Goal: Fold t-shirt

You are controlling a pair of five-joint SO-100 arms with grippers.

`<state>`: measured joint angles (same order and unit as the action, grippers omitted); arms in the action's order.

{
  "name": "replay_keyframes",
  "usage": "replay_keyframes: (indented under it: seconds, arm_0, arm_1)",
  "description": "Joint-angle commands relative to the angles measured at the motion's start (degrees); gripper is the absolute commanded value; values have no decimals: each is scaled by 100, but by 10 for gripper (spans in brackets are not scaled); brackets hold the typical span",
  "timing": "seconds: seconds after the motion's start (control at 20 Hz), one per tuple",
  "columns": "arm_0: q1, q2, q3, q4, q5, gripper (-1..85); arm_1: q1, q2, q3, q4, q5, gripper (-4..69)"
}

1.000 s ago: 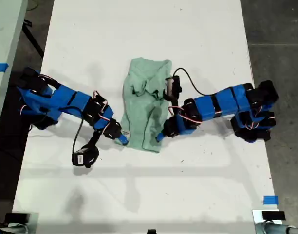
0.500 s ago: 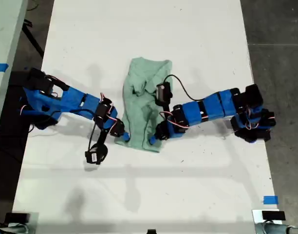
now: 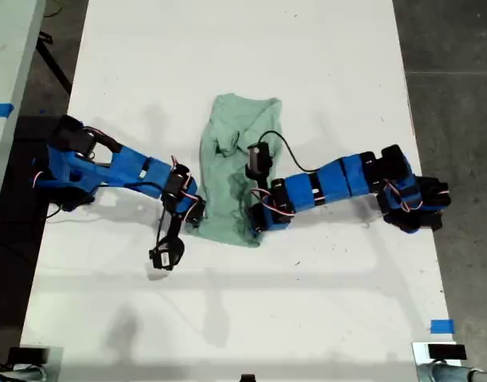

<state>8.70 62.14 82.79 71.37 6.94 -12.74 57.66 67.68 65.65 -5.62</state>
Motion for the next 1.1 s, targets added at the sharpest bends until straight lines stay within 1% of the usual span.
replay_keyframes:
  seconds: [0.0,0.1,0.2,0.25,0.3,0.45,0.6,0.65,0.75,0.8,1.05]
  arm_0:
    - [255,18,-352,457,-79,-1]
    - [545,-149,-1063,923,-79,-1]
    - [879,-932,-2716,2013,-44,-1]
    - [1046,-1318,-3586,2452,-35,-1]
    - [1169,-1389,-3937,2522,-53,-1]
    - [1354,-826,-3937,2391,-149,-1]
    - [1318,-387,-3937,2224,44,-1]
    - [1230,-229,-3929,2232,202,-1]
    - [940,70,-3929,2303,677,-1]
    - [712,176,-3929,2408,940,-1]
    - [-905,668,-3902,2646,2206,-1]
  arm_1:
    - [-114,387,-176,501,97,-9]
    - [-272,694,-176,650,141,-9]
    - [-562,967,-176,703,343,-9]
    - [-756,1063,-176,624,466,-9]
    - [-940,1143,-237,527,554,-8]
    - [-1310,1230,-501,360,703,-8]
    - [-1230,1336,-703,255,369,-8]
    - [-1107,1415,-809,325,176,-8]
    - [-738,1608,-1125,791,-202,-8]
    - [-545,1749,-1134,888,-387,-8]
    - [765,2101,-1143,1608,-1485,-8]
